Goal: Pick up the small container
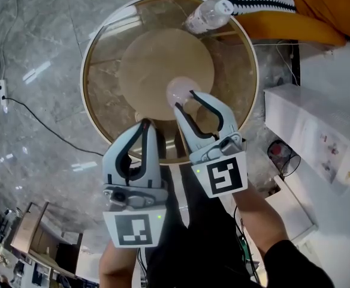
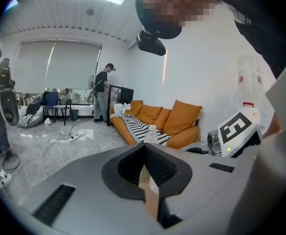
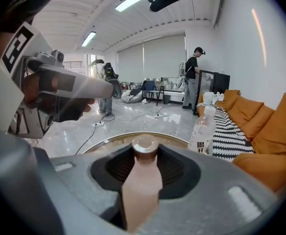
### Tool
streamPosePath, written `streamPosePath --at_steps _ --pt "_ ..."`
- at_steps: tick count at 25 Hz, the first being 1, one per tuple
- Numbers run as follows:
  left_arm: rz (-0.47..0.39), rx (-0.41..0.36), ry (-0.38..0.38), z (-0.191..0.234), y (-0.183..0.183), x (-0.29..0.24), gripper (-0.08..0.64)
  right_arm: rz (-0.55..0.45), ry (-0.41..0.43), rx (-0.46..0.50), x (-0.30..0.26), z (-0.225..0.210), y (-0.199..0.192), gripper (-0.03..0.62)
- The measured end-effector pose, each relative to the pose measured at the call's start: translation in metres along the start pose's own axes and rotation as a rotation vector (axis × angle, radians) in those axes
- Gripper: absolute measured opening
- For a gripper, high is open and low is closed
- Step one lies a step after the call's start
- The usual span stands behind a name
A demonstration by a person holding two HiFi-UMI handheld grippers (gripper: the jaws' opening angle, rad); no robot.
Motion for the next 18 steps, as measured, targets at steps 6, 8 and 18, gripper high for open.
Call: streamPosePath --at_steps 6,8,18 --pt "-0.01 -0.008 -0.003 -0.005 0.025 0.01 0.006 0.002 0.008 0.0 0.018 0.007 0.025 0.138" --pt "-0.008 -0.013 -0.008 -0.008 0.033 0.012 0.006 0.0 0.007 -0.004 0.026 0.008 0.032 0.138" --pt "-0.039 -0.033 0.007 -0.021 0.091 0.029 0.006 -0.024 -0.016 0.005 0.069 0.004 0.088 0.138"
Point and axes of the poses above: the fingertips, and each gripper's own axes: x backward along the fingers, z to its left, y out of its top, the point moved 6 cm from there along x, backward along the fingers, and after that the axes turned 8 degrees about -z, right-handed, at the moved point
